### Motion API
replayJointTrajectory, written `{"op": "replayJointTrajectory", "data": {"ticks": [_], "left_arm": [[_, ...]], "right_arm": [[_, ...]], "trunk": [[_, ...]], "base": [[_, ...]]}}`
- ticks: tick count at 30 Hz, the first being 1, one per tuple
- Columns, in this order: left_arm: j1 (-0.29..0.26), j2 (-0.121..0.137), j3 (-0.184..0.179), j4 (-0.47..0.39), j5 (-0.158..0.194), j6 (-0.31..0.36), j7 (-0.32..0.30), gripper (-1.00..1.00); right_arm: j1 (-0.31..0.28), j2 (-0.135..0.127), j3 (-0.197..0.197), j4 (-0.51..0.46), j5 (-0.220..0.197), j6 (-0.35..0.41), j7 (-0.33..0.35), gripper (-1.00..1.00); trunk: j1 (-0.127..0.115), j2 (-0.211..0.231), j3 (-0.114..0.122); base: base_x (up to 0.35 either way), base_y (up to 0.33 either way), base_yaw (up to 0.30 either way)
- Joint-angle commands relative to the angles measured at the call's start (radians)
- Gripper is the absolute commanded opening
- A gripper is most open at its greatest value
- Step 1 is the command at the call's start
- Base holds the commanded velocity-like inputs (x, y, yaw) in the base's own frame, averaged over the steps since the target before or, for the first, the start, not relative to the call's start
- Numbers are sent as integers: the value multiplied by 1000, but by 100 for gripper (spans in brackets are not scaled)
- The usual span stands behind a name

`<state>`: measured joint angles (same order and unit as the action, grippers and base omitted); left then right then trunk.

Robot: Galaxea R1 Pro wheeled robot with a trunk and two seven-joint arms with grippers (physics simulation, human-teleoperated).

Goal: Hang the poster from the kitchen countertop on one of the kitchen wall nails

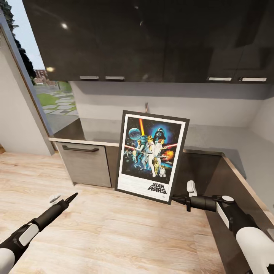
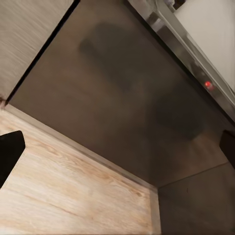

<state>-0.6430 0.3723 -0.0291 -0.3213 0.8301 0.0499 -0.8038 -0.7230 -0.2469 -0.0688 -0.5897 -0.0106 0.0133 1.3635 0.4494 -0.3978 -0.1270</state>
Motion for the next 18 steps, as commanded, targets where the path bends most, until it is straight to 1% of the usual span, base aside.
{"op": "replayJointTrajectory", "data": {"ticks": [1,4,11,18], "left_arm": [[-1,0,-3,1,9,5,-3,100],[-1,0,-3,1,9,5,-3,100],[-1,0,-3,1,9,7,-3,100],[-1,0,-3,1,9,7,-3,100]], "right_arm": [[-1,0,-1,0,-1,4,5,-100],[-1,1,-1,0,0,4,5,-100],[-1,1,0,-1,0,4,4,-100],[-1,1,0,-1,0,4,4,-100]], "trunk": [[1,-2,-2],[1,-2,-2],[1,-2,-2],[1,-2,-2]], "base": [[0,279,88],[0,285,163],[0,291,242],[1,292,179]]}}
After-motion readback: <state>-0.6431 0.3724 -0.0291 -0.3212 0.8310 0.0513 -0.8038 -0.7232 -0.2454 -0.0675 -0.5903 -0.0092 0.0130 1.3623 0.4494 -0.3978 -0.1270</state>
